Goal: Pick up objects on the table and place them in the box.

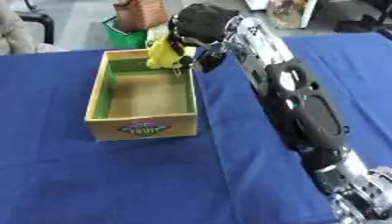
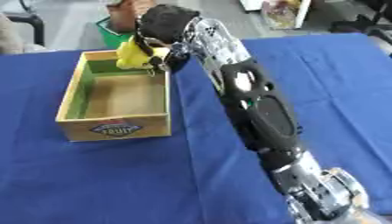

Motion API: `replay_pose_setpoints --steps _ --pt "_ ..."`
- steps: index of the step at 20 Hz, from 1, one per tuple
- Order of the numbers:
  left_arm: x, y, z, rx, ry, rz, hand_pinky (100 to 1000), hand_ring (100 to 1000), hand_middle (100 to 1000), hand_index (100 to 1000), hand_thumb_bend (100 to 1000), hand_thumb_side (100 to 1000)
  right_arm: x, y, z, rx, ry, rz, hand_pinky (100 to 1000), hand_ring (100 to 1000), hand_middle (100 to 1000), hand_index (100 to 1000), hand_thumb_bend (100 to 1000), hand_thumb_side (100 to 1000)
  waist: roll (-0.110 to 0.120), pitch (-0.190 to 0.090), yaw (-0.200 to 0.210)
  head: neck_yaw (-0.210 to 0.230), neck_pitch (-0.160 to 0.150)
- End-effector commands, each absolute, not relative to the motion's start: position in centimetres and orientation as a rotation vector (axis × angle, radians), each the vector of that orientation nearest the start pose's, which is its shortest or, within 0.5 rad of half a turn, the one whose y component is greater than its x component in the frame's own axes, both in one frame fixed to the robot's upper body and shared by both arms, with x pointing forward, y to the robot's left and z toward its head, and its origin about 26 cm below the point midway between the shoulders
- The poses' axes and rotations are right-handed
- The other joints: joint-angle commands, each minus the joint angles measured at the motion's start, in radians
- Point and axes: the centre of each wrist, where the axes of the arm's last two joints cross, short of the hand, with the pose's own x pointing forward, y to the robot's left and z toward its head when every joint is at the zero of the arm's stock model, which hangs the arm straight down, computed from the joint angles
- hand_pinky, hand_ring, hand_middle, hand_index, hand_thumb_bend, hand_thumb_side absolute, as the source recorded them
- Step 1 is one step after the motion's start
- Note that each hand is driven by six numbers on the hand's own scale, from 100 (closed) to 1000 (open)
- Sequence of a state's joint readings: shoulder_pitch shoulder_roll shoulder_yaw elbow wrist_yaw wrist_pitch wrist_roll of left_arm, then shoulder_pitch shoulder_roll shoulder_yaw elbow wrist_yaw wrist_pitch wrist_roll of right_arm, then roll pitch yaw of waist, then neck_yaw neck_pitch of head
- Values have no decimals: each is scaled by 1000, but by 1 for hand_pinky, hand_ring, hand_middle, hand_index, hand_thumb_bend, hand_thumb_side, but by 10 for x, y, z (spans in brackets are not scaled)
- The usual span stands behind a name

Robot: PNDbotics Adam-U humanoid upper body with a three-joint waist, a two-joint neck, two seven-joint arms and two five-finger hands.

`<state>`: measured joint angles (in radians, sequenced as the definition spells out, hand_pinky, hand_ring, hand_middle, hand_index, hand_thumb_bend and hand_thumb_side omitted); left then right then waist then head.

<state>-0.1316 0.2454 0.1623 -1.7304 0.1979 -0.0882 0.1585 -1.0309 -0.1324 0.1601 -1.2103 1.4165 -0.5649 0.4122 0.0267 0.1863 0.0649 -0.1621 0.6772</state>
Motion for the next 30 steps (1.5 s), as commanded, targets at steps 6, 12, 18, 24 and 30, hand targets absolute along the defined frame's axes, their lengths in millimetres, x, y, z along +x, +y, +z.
replay_pose_setpoints --steps 6,12,18,24,30 --pt "303 322 97 196 -1997 169 481 414 460 613 722 201 449 -92 233 1118 1882 -2452 698 571 425 200 100 100 9 -5 10 -10 -16" --pt "303 321 97 191 -1995 171 481 414 459 613 723 201 454 -86 214 1058 1842 -2537 698 573 422 204 100 100 10 -1 13 -11 -15" --pt "303 321 97 191 -1995 173 481 414 459 613 723 200 455 -89 212 1104 1871 -2505 727 643 495 512 100 100 8 0 11 -9 -13" --pt "303 321 97 194 -1996 175 482 413 459 613 725 200 457 -95 217 1204 1913 -2427 772 763 786 879 115 100 5 -1 7 -5 -13" --pt "303 322 97 197 -1995 176 482 413 459 612 726 200 456 -101 227 1321 1912 -2366 789 803 867 935 217 100 5 -3 4 -4 -12"
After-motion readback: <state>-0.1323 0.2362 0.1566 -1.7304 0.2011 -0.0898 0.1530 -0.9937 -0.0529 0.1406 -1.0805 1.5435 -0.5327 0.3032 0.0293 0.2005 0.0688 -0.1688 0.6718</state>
